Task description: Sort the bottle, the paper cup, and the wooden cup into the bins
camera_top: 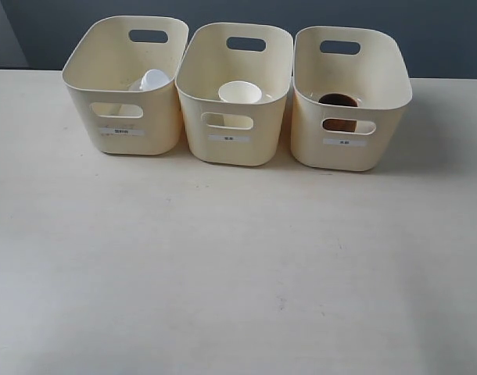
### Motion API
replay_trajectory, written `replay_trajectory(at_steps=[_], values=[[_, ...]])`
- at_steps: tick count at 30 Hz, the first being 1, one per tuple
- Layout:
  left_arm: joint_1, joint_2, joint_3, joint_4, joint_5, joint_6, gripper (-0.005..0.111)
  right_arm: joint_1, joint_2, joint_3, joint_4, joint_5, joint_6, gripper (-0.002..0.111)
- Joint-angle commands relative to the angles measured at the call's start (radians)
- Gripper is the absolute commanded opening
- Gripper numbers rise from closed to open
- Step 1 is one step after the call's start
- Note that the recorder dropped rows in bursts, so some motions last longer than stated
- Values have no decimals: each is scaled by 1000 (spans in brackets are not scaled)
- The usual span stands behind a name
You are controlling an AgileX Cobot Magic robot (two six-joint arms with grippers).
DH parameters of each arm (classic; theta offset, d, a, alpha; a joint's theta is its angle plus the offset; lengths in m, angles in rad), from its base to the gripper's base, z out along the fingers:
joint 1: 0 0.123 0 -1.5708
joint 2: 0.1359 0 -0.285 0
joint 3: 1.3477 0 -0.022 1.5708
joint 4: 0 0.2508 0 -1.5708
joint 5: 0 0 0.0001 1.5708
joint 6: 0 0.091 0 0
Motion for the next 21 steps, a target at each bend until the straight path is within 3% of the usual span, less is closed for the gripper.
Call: replay_trajectory(at_steps=[1,21], values=[[0,-5,2,0,-7,-1,0,-3,-7,4,1,-3,-4,-1],[0,-5,2,0,-7,-1,0,-3,-7,4,49,2,-4,-1]])
